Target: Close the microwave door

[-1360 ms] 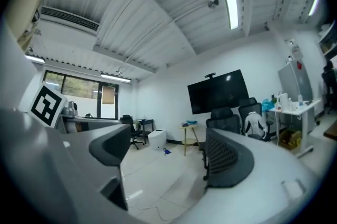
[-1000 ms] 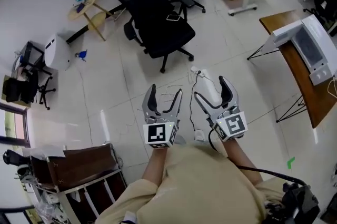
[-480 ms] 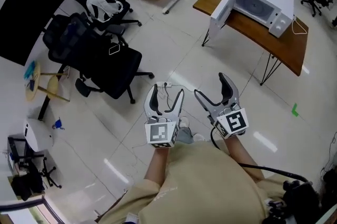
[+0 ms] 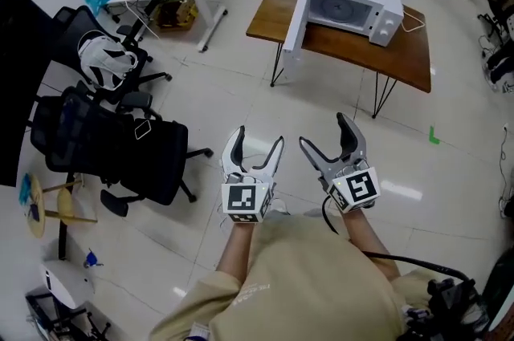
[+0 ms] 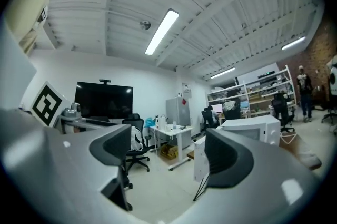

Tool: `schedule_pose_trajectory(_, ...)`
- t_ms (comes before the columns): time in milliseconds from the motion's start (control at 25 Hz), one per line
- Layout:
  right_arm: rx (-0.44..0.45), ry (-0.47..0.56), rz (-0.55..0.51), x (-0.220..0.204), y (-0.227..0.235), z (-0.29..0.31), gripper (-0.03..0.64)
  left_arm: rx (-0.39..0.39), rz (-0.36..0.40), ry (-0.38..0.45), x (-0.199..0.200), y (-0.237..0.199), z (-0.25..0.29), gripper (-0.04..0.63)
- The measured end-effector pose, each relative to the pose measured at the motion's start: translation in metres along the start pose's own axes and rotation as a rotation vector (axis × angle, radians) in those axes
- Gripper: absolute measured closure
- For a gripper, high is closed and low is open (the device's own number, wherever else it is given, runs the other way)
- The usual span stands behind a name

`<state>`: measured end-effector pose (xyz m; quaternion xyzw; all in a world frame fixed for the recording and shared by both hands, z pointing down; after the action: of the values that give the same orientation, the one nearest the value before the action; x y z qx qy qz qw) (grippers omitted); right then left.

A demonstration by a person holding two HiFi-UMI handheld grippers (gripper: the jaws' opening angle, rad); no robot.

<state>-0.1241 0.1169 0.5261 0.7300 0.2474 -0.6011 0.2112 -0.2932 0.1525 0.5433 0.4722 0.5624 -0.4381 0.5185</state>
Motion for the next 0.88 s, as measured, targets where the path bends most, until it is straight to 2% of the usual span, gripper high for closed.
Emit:
schedule_pose_trajectory(200, -0.178, 0.019, -0.002, 0.009, 0.052, -0.019, 0.189, -0.101, -0.015, -0.013, 0.003, 0.006, 0.051, 0.229)
schedule_pose_trajectory(320, -0.242, 0.033, -0.005, 0.013, 0.095, -0.028, 0.19, -0.145, -0.017, -0.015, -0.001, 0.026, 0.091, 0.233)
schedule_pose_trajectory(480, -0.26, 0.038, -0.014, 0.01, 0.153, -0.034, 0.19, -0.17, -0.014, 0.005, -0.002, 0.065, 0.146, 0.233)
schedule_pose_trajectory(680, -0.22, 0.056, -0.041, 0.019, 0.23, -0.04, 0.192, -0.197, 0.006, 0.04, 0.001, 0.128, 0.208, 0.233)
schedule_pose_trajectory(880, -0.226, 0.078, -0.09, 0.033, 0.304, -0.055, 0.193, -0.182, 0.051, 0.056, 0.012, 0.18, 0.261, 0.233)
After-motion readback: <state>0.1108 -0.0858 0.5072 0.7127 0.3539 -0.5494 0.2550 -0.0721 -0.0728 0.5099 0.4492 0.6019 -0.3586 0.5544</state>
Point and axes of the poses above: the fingertips, and each gripper's own axes: z forward along the fingers, y to its right, x out of its top, the point moved 5 cm from there along -z, backward along the fingers, and after that the axes turned 5 degrees about x, right-handed, at the moved point
